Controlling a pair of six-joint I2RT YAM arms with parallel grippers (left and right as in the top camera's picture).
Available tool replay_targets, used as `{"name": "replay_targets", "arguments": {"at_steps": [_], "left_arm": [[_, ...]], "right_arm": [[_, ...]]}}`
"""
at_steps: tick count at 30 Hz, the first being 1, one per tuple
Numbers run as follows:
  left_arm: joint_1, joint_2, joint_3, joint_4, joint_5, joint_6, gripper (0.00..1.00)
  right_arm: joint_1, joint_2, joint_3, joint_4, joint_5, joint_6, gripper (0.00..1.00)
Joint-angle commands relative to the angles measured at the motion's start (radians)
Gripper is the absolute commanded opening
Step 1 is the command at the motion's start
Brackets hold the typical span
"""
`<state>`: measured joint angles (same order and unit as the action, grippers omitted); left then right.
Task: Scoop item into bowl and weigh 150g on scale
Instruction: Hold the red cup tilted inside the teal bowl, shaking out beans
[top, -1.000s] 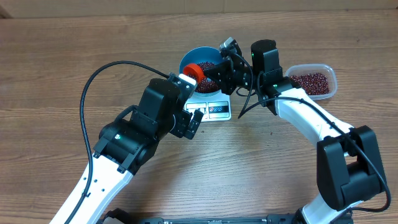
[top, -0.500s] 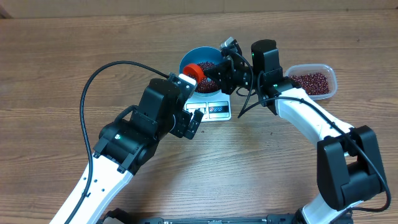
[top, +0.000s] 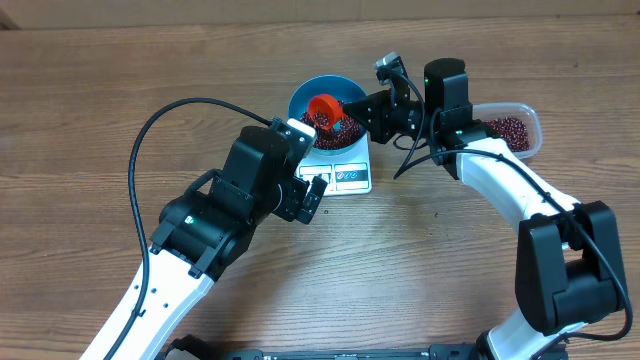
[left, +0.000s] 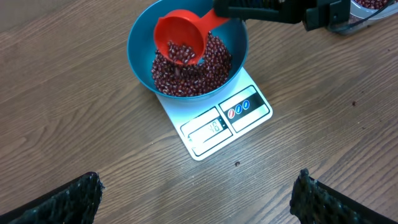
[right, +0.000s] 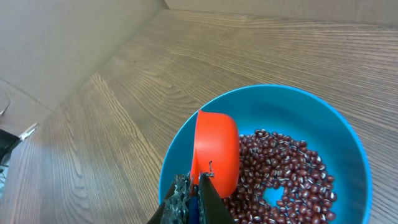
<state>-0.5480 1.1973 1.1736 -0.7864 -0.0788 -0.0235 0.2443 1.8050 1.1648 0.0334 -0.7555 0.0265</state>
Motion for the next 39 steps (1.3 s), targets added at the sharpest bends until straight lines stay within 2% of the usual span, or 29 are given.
{"name": "replay_targets", "arguments": {"at_steps": [1, 15, 20, 24, 27, 32, 36, 39], "left_arm": [[0.005, 0.005, 0.002, 0.001, 0.002, -0.010, 1.00], [0.005, 0.005, 0.002, 0.001, 0.002, -0.010, 0.99], [0.005, 0.005, 0.002, 0.001, 0.002, -0.010, 1.00], [0.005, 0.005, 0.002, 0.001, 0.002, -0.010, 1.00], [0.005, 0.005, 0.002, 0.001, 0.002, -0.010, 1.00], [0.005, 0.005, 0.002, 0.001, 0.002, -0.010, 1.00], [0.005, 0.005, 0.002, 0.001, 0.002, -0.010, 1.00], [0.005, 0.005, 0.002, 0.001, 0.002, -0.010, 1.00]], "right_arm": [[-0.011, 0.006, 0.014, 0.008, -0.018, 0.011, 0.04], [-0.011, 0.005, 0.014, 0.032, -0.013, -0.002, 0.04], [-0.014, 0.005, 0.014, 0.034, 0.062, -0.005, 0.04], [-0.016, 0.005, 0.014, 0.031, -0.001, -0.005, 0.04], [-0.019, 0.005, 0.014, 0.018, 0.011, -0.070, 0.03], [-0.029, 0.005, 0.014, 0.024, -0.030, -0.079, 0.04], [-0.031, 0.005, 0.014, -0.029, -0.010, -0.211, 0.04], [-0.033, 0.005, 0.014, -0.027, -0.016, -0.212, 0.04]]}}
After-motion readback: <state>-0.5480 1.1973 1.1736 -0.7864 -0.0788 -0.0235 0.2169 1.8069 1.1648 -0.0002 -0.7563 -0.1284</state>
